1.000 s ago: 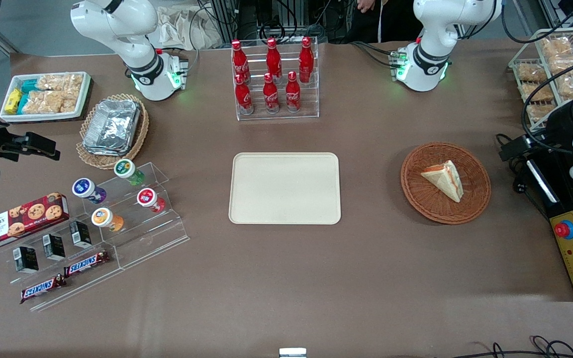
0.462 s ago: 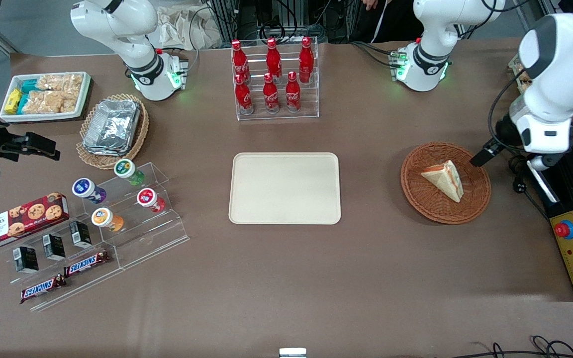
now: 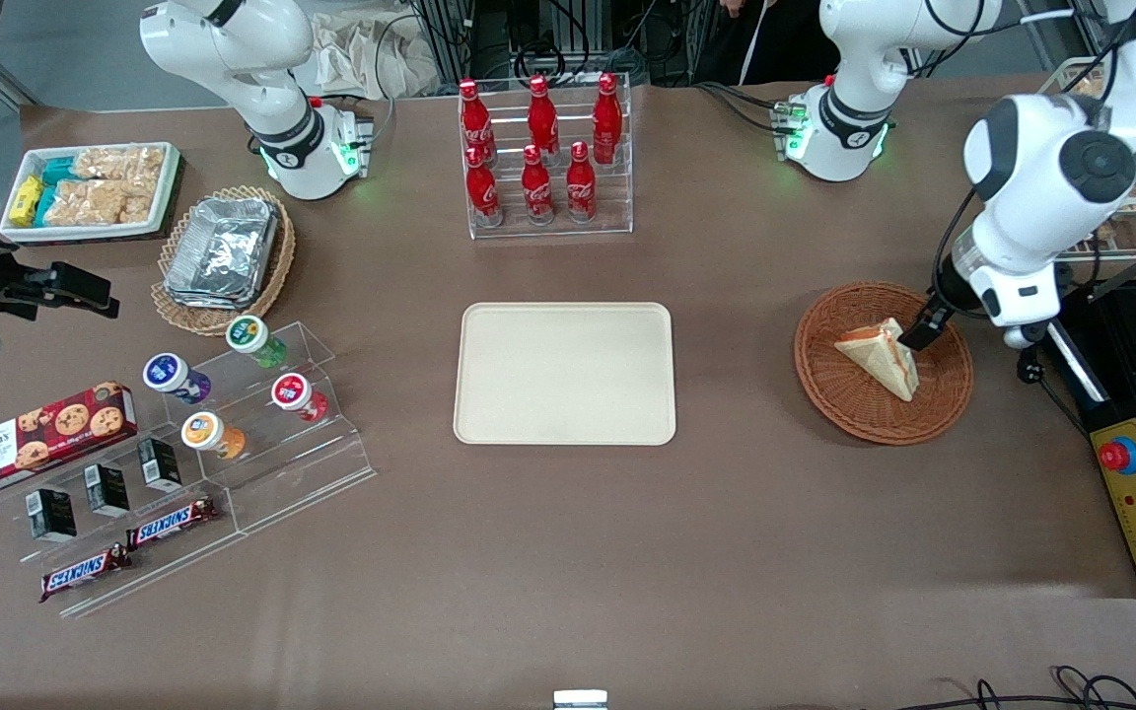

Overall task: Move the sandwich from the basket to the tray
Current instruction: 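Lower the left gripper onto the wrapped sandwich in the wicker basket and grasp it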

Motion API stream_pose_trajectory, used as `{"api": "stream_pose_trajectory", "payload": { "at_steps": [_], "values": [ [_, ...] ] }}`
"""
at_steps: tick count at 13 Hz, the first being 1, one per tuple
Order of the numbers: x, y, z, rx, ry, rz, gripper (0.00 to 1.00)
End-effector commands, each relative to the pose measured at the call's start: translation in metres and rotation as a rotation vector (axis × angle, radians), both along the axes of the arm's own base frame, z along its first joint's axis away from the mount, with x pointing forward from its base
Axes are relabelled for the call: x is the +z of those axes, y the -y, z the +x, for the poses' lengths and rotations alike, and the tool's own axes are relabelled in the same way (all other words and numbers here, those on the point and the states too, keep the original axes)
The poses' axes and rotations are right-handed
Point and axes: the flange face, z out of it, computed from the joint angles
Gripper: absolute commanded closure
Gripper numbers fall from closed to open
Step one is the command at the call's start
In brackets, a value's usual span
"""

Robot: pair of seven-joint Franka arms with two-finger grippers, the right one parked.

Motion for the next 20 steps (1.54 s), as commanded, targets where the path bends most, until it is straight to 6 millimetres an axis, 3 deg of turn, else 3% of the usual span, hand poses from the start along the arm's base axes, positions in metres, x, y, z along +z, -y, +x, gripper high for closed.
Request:
{"api": "stream_pose_trajectory", "payload": {
  "at_steps": [1,5,8,10,11,12,13,14,17,20],
  "values": [
    [-0.04,0.001,0.002,0.043,0.024,0.009,0.0],
    [-0.101,0.0,-0.02,0.041,0.071,0.005,0.0],
    [-0.121,-0.002,-0.032,0.04,0.07,0.006,0.0],
    [-0.125,-0.002,-0.031,0.04,0.067,0.007,0.0],
    [-0.126,-0.002,-0.03,0.04,0.066,0.007,0.11],
    [-0.124,-0.002,-0.028,0.043,0.072,0.006,0.43],
    [-0.119,-0.002,-0.025,0.038,0.084,0.005,0.93],
    [-0.113,-0.002,-0.02,0.034,0.097,0.004,1.0],
    [-0.079,0.0,-0.002,0.001,0.075,0.01,1.0],
    [-0.016,0.003,0.014,-0.092,0.043,0.015,1.0]
  ]
}}
